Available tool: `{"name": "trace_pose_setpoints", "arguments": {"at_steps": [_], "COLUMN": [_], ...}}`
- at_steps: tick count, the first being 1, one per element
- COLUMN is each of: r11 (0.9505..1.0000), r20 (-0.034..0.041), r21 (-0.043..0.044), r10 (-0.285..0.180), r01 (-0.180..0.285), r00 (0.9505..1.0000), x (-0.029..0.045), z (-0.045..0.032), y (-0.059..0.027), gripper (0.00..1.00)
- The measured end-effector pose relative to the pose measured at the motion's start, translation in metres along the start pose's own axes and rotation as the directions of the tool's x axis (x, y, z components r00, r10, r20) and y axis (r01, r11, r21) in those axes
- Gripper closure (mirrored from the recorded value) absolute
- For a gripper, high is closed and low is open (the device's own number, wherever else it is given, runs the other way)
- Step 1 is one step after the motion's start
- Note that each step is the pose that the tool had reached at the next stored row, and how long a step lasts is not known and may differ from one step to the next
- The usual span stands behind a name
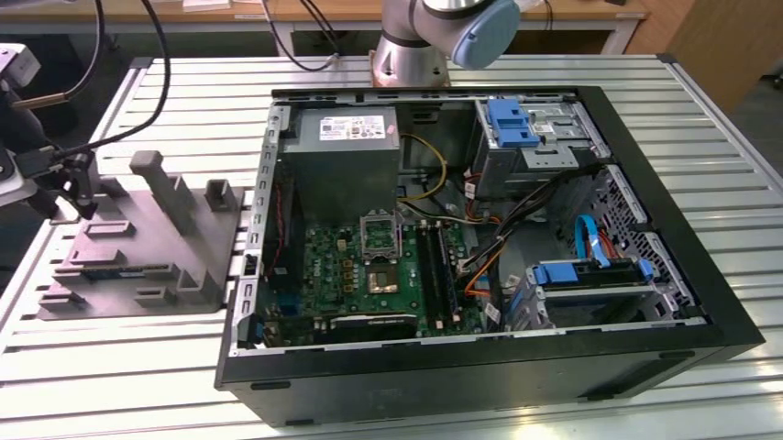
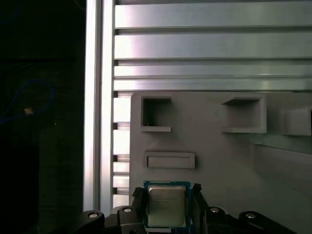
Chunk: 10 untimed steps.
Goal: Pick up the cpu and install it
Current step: 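Pick up the cpu and move it towards the insertion slot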
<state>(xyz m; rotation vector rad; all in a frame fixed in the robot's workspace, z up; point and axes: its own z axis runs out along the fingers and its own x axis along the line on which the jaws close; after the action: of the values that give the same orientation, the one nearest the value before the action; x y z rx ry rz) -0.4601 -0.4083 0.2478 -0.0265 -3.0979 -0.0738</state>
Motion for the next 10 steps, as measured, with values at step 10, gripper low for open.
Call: {"name": "trace_pose_setpoints", "arguments": {"at_steps": [10], "r11": [1.0], "r20": [0.0], "r21": [0.0], "r10": [0.0], "r01": [0.0], "r00": [1.0], "x": [0.0005], "z": [-0.0112], "y": [0.0005], "gripper": [0.53]}}
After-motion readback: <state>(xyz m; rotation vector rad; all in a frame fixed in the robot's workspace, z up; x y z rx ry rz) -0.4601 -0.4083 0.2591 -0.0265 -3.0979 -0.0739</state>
